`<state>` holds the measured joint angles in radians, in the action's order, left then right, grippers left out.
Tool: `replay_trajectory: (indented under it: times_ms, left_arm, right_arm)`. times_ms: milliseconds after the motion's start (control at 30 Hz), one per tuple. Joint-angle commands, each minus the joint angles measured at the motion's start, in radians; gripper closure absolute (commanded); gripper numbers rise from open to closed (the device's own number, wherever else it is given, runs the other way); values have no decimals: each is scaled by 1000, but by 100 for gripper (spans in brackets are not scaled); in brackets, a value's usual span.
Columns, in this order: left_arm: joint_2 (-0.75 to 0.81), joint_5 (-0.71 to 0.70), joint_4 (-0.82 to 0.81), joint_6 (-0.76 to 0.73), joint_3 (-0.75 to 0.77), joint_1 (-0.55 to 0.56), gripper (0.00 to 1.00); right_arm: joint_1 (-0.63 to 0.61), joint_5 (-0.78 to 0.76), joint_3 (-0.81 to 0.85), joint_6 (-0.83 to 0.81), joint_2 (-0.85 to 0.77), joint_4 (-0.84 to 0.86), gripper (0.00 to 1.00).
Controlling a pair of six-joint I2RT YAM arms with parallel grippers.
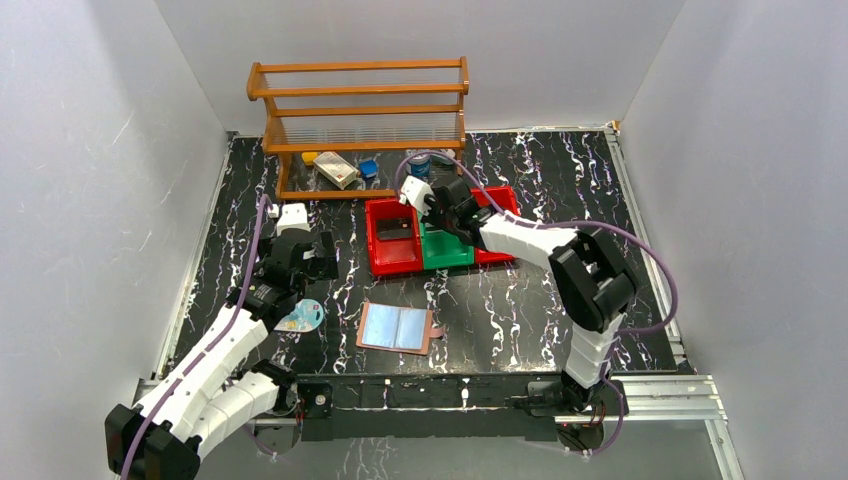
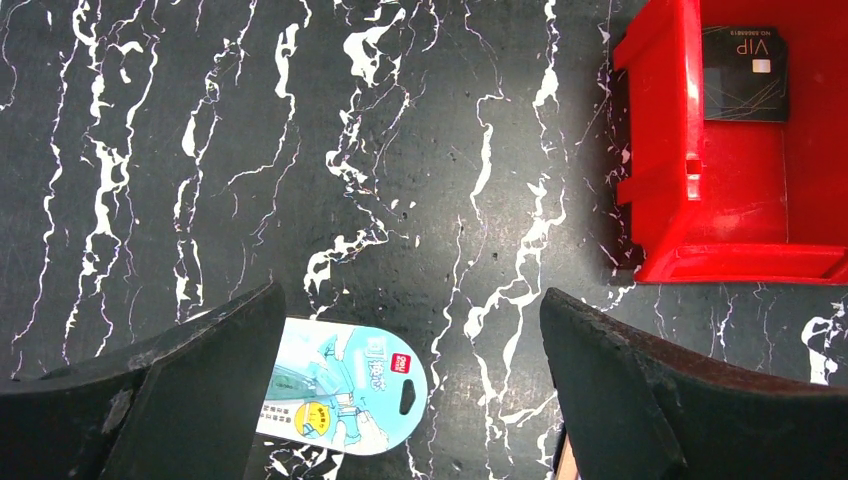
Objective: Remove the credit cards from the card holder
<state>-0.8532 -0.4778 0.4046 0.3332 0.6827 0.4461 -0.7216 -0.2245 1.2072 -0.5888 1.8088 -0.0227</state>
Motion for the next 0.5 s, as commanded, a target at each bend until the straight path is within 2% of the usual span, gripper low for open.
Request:
replay_trajectory:
  times_ms: [0,300,467]
  left_arm:
    - [22,-36,-3,-5,-2,-7,2]
    - [10,-41,-8,-7,-1,-7,2]
    - [1,-40,-10,-10,-1,-7,2]
  right_arm:
    - [26,41,87,-70,59,55,100]
    - [29,15,119,-161,133,69,100]
    - [29,25,120,-203,165,64,96]
